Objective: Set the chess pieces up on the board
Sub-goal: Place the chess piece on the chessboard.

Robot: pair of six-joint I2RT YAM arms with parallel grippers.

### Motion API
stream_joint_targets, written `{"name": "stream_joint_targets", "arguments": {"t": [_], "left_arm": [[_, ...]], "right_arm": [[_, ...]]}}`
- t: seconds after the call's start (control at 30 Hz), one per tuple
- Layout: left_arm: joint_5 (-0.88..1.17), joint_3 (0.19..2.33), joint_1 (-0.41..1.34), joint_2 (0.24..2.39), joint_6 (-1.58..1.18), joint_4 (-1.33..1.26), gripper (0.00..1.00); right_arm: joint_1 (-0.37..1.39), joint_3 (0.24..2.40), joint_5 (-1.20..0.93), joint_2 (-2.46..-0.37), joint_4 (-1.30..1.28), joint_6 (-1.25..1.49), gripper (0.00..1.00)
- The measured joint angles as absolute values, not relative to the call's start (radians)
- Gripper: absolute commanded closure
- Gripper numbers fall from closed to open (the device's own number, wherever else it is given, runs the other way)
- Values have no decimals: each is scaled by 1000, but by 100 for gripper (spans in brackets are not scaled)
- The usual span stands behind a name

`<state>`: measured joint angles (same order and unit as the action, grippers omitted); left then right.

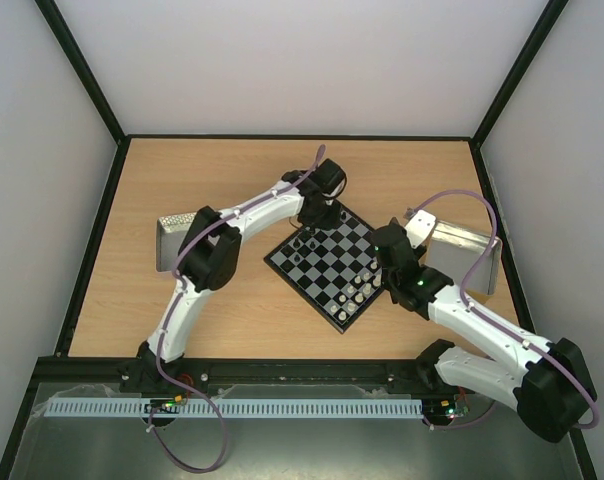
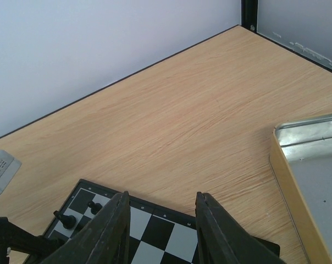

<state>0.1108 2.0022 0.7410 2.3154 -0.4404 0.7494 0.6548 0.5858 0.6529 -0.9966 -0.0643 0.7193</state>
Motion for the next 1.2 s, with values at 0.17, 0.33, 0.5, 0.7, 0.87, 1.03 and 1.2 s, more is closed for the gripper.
{"name": "stream_joint_targets", "arguments": {"t": [0.17, 0.33, 0.5, 0.7, 0.87, 1.03, 1.2], "left_arm": [[68, 2011, 757, 2326, -436, 748, 90], [39, 2017, 764, 2337, -433, 747, 88], [25, 2020, 764, 2355, -429, 747, 82], [23, 2041, 764, 2365, -427, 757, 76], [47, 2071, 763, 2364, -427, 762, 72], [99, 2075, 751, 2354, -427, 768, 64], [122, 2011, 738, 2255, -419, 762, 55]], "right_arm": [[655, 583, 648, -1005, -66, 723, 68], [655, 582, 641, -1017, -66, 723, 67], [655, 582, 636, -1023, -66, 723, 67], [655, 582, 634, -1023, -66, 724, 67], [655, 582, 632, -1023, -66, 728, 67], [655, 582, 631, -1023, -66, 734, 66], [655, 582, 626, -1023, -66, 735, 64]]}}
